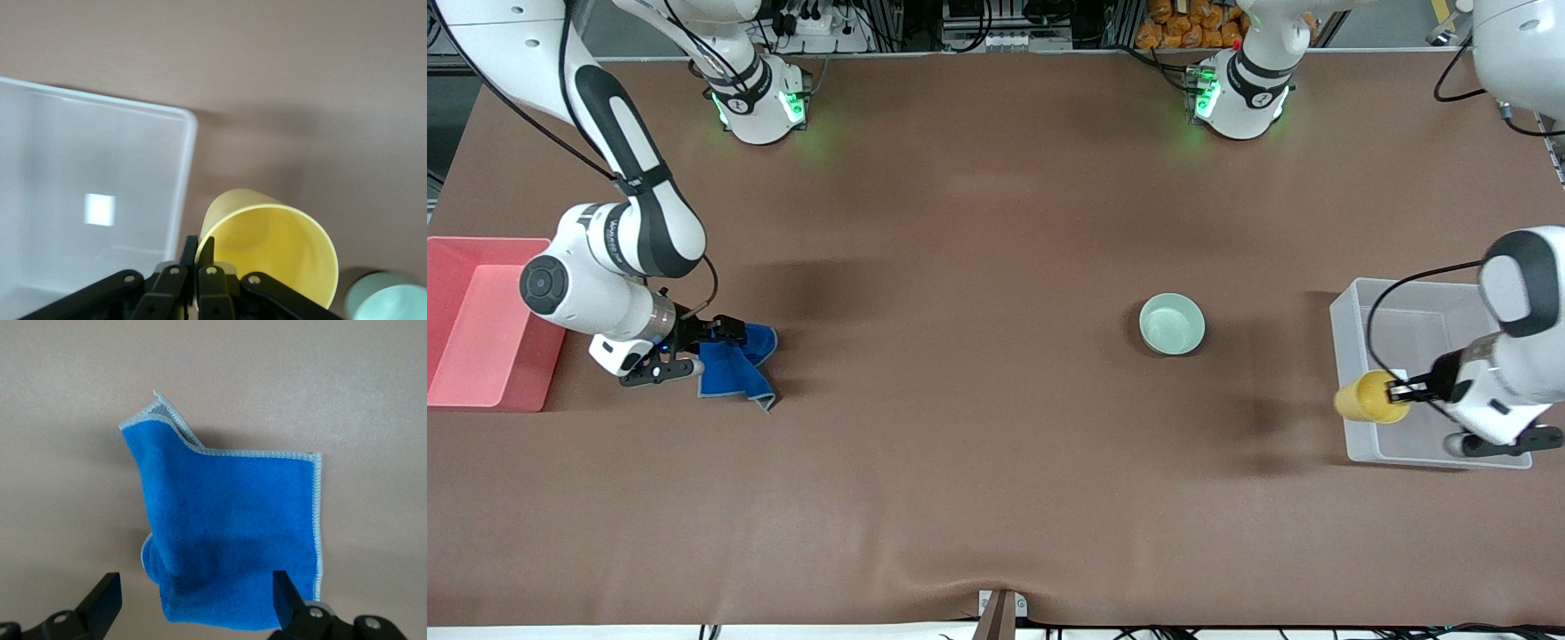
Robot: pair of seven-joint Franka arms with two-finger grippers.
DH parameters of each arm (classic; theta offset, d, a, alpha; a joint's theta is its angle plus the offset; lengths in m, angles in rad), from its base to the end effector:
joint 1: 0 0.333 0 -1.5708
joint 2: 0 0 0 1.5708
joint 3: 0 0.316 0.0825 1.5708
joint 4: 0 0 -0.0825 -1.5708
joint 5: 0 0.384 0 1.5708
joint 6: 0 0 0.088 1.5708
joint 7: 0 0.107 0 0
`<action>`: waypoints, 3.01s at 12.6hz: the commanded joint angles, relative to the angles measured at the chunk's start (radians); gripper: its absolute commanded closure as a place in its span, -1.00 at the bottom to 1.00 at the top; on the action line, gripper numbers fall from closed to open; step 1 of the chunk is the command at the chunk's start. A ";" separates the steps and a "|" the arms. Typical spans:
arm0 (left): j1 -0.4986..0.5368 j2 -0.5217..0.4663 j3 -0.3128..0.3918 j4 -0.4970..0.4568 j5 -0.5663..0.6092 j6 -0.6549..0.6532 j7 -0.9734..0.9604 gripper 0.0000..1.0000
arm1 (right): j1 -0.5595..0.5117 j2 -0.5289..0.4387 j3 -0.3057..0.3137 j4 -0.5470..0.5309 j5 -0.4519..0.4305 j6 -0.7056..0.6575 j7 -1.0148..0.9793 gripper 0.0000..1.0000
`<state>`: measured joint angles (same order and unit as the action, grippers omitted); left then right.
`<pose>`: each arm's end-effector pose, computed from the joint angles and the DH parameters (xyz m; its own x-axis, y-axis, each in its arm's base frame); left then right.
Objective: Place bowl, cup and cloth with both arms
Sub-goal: 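Lift the cloth with the right gripper while the left gripper lowers the cup, then carry the cloth into the pink tray while the left gripper reaches the bowl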
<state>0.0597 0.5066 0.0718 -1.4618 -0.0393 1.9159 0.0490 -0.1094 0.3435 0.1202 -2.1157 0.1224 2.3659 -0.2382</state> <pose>0.6890 0.0802 0.3859 0.9948 0.0883 -0.0510 0.0886 -0.9961 0.0039 0.5682 0.0073 0.2435 0.9854 0.1561 -0.0673 0.1459 -0.9798 -0.1370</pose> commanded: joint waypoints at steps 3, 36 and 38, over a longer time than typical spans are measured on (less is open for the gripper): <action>0.049 0.055 0.072 0.035 -0.024 -0.012 0.159 1.00 | 0.039 -0.014 -0.004 -0.049 0.020 0.062 -0.010 -0.93; -0.015 -0.017 0.072 -0.002 -0.080 -0.043 0.133 -0.33 | -0.455 -0.466 -0.016 0.284 0.003 -0.478 -0.333 1.00; -0.075 -0.062 0.056 -0.047 -0.064 -0.044 0.040 -0.27 | -0.521 -0.443 -0.016 0.284 0.002 -0.478 -0.452 1.00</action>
<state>0.0390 0.5017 0.1328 -1.4377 -0.1107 1.8752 0.1672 -0.5633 -0.1433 0.0853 -1.8611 0.1274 1.9028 -0.5980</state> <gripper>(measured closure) 0.326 0.982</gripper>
